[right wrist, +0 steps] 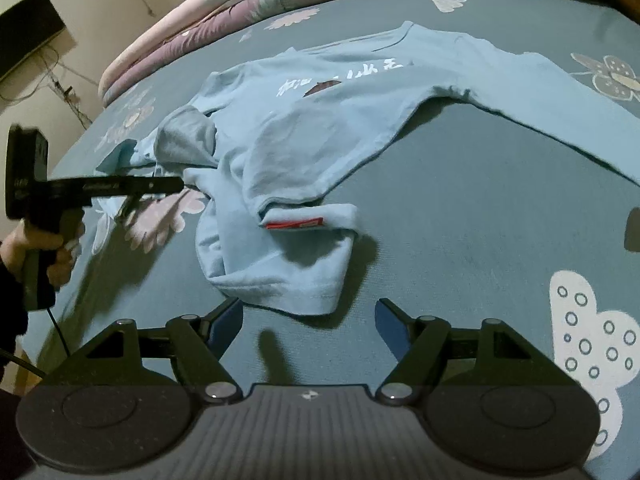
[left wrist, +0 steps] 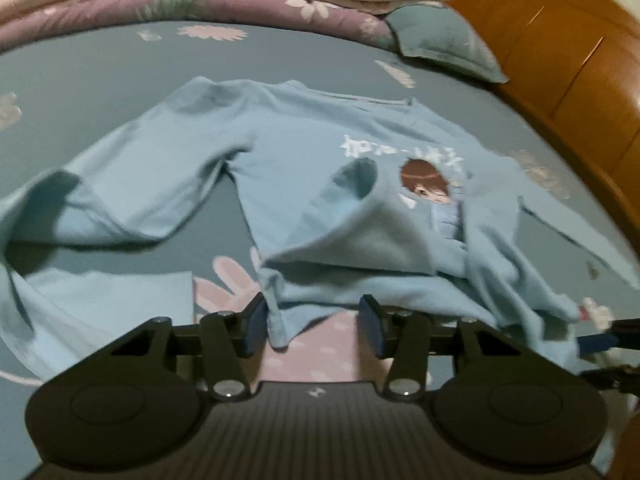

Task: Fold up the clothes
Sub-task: 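Grasp the bunched shirt hem with the left gripper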

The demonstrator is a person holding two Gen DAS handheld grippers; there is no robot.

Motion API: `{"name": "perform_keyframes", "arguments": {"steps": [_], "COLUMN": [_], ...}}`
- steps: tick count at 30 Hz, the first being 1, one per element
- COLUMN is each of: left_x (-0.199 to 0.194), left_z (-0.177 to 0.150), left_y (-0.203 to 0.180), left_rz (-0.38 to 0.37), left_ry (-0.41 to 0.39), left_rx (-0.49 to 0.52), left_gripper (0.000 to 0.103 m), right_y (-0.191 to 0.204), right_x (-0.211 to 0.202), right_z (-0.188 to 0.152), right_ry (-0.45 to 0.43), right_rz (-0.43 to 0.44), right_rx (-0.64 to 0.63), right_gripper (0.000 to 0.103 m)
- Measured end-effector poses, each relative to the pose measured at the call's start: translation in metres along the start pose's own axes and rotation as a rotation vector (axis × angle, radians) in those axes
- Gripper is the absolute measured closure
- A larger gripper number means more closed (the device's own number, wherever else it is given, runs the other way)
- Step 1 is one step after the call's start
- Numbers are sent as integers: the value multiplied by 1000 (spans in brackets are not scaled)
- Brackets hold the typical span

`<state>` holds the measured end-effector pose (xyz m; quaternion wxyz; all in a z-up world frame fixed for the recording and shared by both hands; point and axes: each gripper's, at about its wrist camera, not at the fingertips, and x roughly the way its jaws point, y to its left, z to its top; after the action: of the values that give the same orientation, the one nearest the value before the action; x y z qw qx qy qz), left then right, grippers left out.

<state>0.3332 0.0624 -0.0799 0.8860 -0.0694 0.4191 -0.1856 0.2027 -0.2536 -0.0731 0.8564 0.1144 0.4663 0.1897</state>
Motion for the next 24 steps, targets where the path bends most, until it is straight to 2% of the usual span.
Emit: {"name": "perform_keyframes", "arguments": {"steps": [5, 7, 9, 10, 11, 12, 14, 16, 20, 24], "left_x": [8, 7, 5, 5, 5, 6, 10, 12, 9, 14], "left_z": [10, 8, -2, -8, -12, -12, -8, -5, -12, -12], "left_y": [24, 28, 24, 20, 17, 19, 31, 40, 48, 59], "left_rz": [-83, -149, -254, -266, -260, -263, -280, -260, -269, -266], "left_ry": [-29, -23, 2, 13, 8, -5, -24, -51, -66, -81], "left_rx": [-130, -172, -166, -137, -111, -126, -221, -266, -256, -283], "left_gripper": [61, 63, 63, 63, 64, 64, 65, 65, 65, 76], "right_y": [0, 0, -1, -2, -4, -6, -9, -10, -11, -17], "right_x": [3, 2, 0, -1, -2, -2, -2, -2, -3, -2], "right_z": [0, -1, -2, -4, -5, -5, -4, -3, -5, -5], "right_ry": [0, 1, -1, -4, -6, -10, -12, -12, -20, -28], "right_rz": [13, 11, 16, 21, 26, 34, 48, 53, 61, 86], "right_rx": [-6, -6, 1, 7, 13, 26, 52, 60, 64, 100], "right_gripper": [20, 20, 20, 20, 20, 20, 20, 20, 20, 20]}}
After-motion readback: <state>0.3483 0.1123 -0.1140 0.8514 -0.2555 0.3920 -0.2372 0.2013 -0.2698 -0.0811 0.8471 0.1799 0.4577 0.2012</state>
